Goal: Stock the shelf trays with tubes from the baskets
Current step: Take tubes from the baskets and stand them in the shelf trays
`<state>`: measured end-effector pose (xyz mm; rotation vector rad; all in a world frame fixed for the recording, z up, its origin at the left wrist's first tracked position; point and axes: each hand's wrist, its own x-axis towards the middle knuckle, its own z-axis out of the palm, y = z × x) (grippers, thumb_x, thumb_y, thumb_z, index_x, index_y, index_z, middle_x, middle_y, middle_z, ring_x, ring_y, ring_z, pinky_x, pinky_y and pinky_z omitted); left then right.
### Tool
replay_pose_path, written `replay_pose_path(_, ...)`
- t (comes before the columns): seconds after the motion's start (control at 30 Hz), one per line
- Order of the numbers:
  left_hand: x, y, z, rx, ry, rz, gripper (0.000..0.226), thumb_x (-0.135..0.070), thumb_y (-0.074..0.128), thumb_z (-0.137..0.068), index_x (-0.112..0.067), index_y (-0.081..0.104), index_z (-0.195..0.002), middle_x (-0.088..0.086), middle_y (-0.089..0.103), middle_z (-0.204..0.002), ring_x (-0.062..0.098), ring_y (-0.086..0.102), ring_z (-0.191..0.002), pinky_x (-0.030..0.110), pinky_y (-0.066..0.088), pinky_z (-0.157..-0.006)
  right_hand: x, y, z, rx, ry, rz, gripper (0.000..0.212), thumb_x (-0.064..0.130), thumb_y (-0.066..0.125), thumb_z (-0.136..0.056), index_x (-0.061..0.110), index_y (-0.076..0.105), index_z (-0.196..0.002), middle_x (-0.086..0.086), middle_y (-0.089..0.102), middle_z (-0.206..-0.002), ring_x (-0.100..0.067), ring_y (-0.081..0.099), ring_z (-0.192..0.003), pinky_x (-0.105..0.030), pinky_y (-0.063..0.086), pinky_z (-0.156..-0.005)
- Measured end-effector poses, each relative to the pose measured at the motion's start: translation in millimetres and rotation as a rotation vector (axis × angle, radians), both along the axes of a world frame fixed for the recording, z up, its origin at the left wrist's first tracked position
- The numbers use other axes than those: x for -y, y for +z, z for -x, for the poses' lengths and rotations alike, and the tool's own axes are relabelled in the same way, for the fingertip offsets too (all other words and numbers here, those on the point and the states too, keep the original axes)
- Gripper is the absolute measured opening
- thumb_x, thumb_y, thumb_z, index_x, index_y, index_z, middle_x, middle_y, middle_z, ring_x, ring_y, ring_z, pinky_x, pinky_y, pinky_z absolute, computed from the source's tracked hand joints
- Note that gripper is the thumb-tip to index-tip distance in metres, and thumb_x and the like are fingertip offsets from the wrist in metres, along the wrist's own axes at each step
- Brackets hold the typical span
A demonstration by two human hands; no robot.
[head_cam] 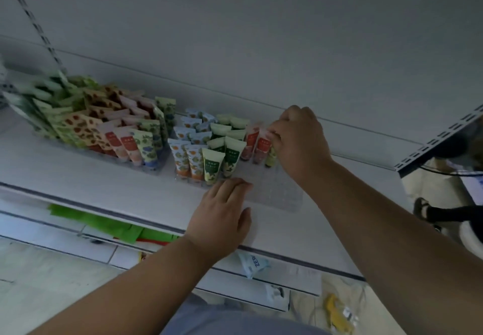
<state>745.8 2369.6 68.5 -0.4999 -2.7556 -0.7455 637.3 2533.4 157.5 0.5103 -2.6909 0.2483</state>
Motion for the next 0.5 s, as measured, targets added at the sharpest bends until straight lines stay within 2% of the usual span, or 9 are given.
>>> replay_pose_path(0.1,-1.2,-0.7,-0.6,0.003,0.004,0.001,0.042,-0.027,0.049,-0.085,-0.01,0.057,-0.123,0.007,0.058,-0.121,0.024,0.051,-0.111,0.033,0.042,-0.097,3.7,-0.8,1.2,-0.045,-0.022,-0.097,0.009,0.01,0.079,-0.072,0.009,0.071,-0.076,-0.005,0.052,-0.085,-0.026,0.047,-0.084,-0.028,0.033,-0.068)
replay_pose_path(0.17,-0.9,-0.2,0.0,0.02,0.005,-0.012,0.042,-0.026,0.048,-0.085,-0.011,0.057,-0.124,0.007,0.057,-0.121,0.025,0.052,-0.112,0.034,0.043,-0.098,4.1,0.9,-0.7,-0.045,-0.014,-0.096,0.015,0.01,0.08,-0.07,0.011,0.071,-0.082,-0.005,0.053,-0.087,-0.026,0.048,-0.086,-0.028,0.035,-0.07)
replay_pose_path(0.23,0.6,2.4,1.1,0.033,-0.002,-0.044,0.041,-0.027,0.048,-0.086,-0.013,0.055,-0.124,0.006,0.057,-0.121,0.023,0.051,-0.113,0.034,0.044,-0.098,1.9,3.6,-7.7,-0.038,0.01,-0.04,0.018,0.014,0.076,-0.075,0.011,0.071,-0.092,-0.006,0.054,-0.092,-0.027,0.05,-0.089,-0.033,0.043,-0.075)
replay_pose_path(0.3,4.3,7.0,-1.2,0.038,-0.014,-0.103,0.038,-0.025,0.053,-0.087,-0.014,0.055,-0.124,0.005,0.057,-0.12,0.019,0.05,-0.112,0.029,0.042,-0.097,2.7,9.2,-21.2,-0.028,0.031,0.027,0.023,0.022,0.072,-0.08,0.01,0.069,-0.099,-0.007,0.055,-0.096,-0.028,0.052,-0.092,-0.037,0.045,-0.079)
replay_pose_path(0.37,13.0,13.0,-7.6,0.042,-0.001,-0.151,0.037,-0.025,0.055,-0.088,-0.015,0.056,-0.124,0.003,0.057,-0.12,0.016,0.05,-0.109,0.024,0.041,-0.092,10.0,15.8,-36.5,-0.019,0.078,0.102,0.021,0.025,0.07,-0.082,0.011,0.065,-0.096,-0.006,0.057,-0.095,-0.027,0.054,-0.091,-0.036,0.044,-0.08)
replay_pose_path(0.5,52.5,20.7,-26.1,0.052,0.078,-0.179,0.037,-0.037,0.047,-0.088,-0.02,0.057,-0.119,-0.004,0.058,-0.112,0.01,0.055,-0.096,0.024,0.047,-0.082,45.5,24.1,-62.5,0.02,0.18,0.211,0.024,0.033,0.068,-0.084,0.013,0.062,-0.095,-0.001,0.057,-0.093,-0.02,0.054,-0.088,-0.033,0.044,-0.078)
